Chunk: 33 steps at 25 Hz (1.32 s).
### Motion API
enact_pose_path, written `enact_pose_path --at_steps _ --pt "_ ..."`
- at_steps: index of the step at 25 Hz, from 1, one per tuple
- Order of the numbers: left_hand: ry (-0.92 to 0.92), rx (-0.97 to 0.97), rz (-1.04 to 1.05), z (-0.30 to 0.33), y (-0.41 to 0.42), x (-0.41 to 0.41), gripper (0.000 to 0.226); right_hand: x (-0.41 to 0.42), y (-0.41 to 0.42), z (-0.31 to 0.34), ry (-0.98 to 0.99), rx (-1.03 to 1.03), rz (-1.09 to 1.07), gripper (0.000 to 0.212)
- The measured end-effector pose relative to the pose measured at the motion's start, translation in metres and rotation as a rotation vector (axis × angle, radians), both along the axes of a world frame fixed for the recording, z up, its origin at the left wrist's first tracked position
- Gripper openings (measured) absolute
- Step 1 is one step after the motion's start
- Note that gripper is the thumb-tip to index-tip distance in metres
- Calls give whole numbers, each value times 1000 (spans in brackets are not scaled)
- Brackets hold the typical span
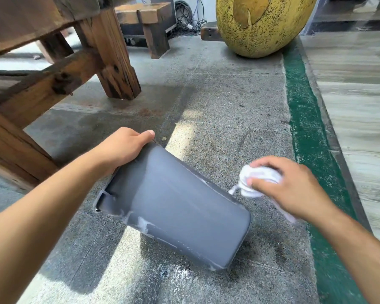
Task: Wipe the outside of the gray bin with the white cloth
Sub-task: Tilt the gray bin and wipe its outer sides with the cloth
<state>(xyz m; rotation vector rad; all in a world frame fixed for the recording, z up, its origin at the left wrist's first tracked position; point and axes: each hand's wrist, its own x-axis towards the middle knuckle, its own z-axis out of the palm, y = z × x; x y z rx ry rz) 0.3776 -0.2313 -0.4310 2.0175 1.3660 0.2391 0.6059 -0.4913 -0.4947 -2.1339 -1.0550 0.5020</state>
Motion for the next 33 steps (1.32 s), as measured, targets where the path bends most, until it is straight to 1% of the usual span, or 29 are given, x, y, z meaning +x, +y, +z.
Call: enact_pose_path --at_steps 2,3,4,5,6,8,10,14,16,18,21,24,25,26,28,29,30,32,33 --pt "78 173 -87 0 -1 -2 63 -15 31 16 167 149 76 31" --pt "72 224 -128 0 -2 -2 60 -24 48 22 209 198 122 31" --pt "41 223 -150 1 -4 -1 57 -34 64 26 216 239 163 29" --pt "-18 175 -155 2 -6 0 54 -43 79 29 200 271 199 27" --pt "-88 98 -151 3 -7 0 49 -53 92 29 172 296 227 25" --pt "-203 -26 -134 4 -8 0 33 -71 111 28 92 296 245 24" --pt "-239 -63 -134 6 -8 0 17 -88 118 23 27 259 244 24" --pt "-164 11 -187 5 -1 -1 17 -106 109 9 -74 266 323 33" --pt "-72 68 -240 5 4 -3 17 -107 99 -1 -159 248 438 36" --pt "-19 101 -279 4 8 -6 15 -108 84 -13 -256 220 544 35" --pt "-30 66 -262 2 14 -12 11 -115 55 -37 -360 212 646 30" --pt "-64 -5 -246 2 17 -19 7 -129 16 -71 -455 164 747 19" --pt "-68 -17 -264 3 17 -20 7 -134 2 -84 -482 125 782 18" --pt "-65 -18 -287 4 17 -21 6 -138 -11 -95 -497 69 814 23" --pt "-60 0 -332 6 13 -18 5 -137 -28 -106 -468 -26 838 34" --pt "-67 14 -347 6 11 -16 4 -134 -30 -103 -431 -28 806 34" --pt "-78 25 -358 6 10 -14 3 -131 -27 -94 -371 8 755 32" --pt "-102 17 -375 5 8 -12 3 -120 -9 -71 -238 207 642 29" --pt "-113 3 -377 4 8 -11 3 -114 7 -55 -198 298 574 32"
